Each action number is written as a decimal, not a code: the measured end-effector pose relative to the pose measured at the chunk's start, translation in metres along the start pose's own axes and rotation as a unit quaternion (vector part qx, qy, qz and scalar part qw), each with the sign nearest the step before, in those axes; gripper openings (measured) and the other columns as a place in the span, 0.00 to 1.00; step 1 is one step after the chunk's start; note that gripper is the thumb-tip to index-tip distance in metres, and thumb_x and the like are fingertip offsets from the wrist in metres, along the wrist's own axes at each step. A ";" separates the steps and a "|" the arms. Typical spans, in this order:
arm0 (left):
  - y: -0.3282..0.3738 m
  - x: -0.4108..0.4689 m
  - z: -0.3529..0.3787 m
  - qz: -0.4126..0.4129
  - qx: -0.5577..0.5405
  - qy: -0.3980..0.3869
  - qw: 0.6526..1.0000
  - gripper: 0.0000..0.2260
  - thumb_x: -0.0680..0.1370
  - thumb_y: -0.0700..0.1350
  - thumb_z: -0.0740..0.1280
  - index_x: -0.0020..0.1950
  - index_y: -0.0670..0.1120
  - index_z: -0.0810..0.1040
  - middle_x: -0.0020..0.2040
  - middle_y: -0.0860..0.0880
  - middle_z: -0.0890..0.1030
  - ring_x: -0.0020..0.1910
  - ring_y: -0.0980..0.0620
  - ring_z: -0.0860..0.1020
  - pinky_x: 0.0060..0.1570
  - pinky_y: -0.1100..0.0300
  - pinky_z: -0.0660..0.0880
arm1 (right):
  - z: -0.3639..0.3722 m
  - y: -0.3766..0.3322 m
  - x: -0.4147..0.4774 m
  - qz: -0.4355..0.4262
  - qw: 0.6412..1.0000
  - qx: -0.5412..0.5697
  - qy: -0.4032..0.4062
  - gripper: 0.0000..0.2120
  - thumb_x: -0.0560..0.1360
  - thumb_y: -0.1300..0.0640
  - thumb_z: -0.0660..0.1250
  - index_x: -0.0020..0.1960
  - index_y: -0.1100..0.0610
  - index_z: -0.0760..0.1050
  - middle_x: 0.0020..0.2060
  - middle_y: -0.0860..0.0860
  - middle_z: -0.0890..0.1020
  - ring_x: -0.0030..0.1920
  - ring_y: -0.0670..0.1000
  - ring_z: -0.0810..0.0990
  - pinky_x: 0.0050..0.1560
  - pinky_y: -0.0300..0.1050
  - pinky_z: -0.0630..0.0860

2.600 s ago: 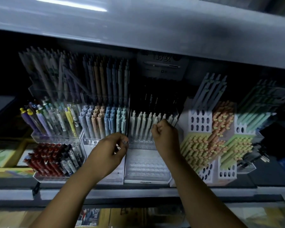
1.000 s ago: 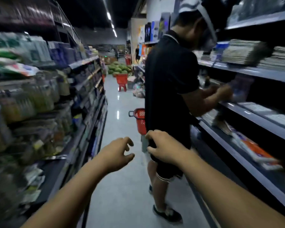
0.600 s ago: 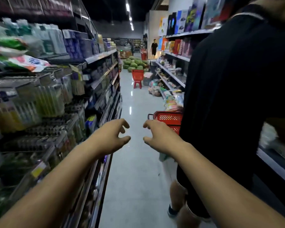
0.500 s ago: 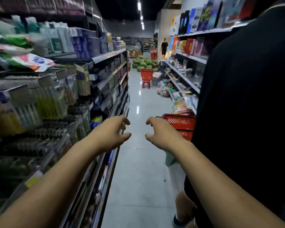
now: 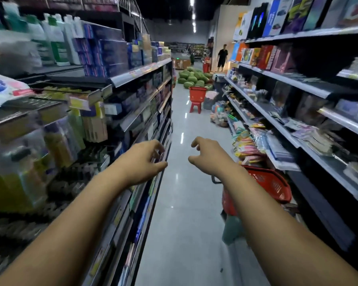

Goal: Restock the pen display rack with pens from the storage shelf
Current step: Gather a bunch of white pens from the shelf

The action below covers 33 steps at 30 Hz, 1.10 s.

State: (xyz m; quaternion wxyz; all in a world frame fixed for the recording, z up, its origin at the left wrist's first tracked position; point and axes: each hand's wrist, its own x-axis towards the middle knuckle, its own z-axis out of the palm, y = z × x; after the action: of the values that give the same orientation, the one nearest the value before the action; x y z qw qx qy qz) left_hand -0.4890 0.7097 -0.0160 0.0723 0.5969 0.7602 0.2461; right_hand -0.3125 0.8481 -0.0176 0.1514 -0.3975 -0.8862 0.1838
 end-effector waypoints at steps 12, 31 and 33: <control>-0.059 0.342 0.025 0.088 -0.050 -0.063 0.993 0.17 0.79 0.56 0.70 0.66 0.54 0.75 0.57 0.54 0.80 0.50 0.55 0.81 0.55 0.49 0.80 | -0.031 0.075 0.265 0.091 0.991 -0.070 0.071 0.23 0.79 0.49 0.67 0.72 0.52 0.68 0.66 0.53 0.74 0.63 0.55 0.76 0.61 0.56 0.76; 0.000 0.877 0.099 0.234 -0.003 -0.056 0.971 0.15 0.80 0.53 0.69 0.64 0.51 0.75 0.57 0.52 0.79 0.52 0.50 0.77 0.55 0.50 0.78 | -0.148 0.319 0.700 0.157 0.972 -0.115 0.133 0.19 0.77 0.47 0.69 0.64 0.52 0.71 0.62 0.53 0.75 0.58 0.57 0.77 0.57 0.57 0.78; 0.003 0.931 0.110 0.251 -0.005 -0.057 0.966 0.15 0.80 0.53 0.69 0.64 0.51 0.75 0.56 0.50 0.80 0.52 0.50 0.78 0.56 0.49 0.78 | -0.155 0.346 0.736 0.167 0.970 -0.109 0.137 0.18 0.78 0.48 0.68 0.65 0.53 0.71 0.62 0.52 0.75 0.57 0.57 0.76 0.57 0.56 0.78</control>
State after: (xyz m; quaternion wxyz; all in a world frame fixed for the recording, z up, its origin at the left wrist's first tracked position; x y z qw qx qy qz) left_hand -0.7003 1.6200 0.0614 0.0547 0.7814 0.5793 0.2257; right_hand -0.4930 1.6528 0.0556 0.1943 -0.5758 -0.7925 0.0525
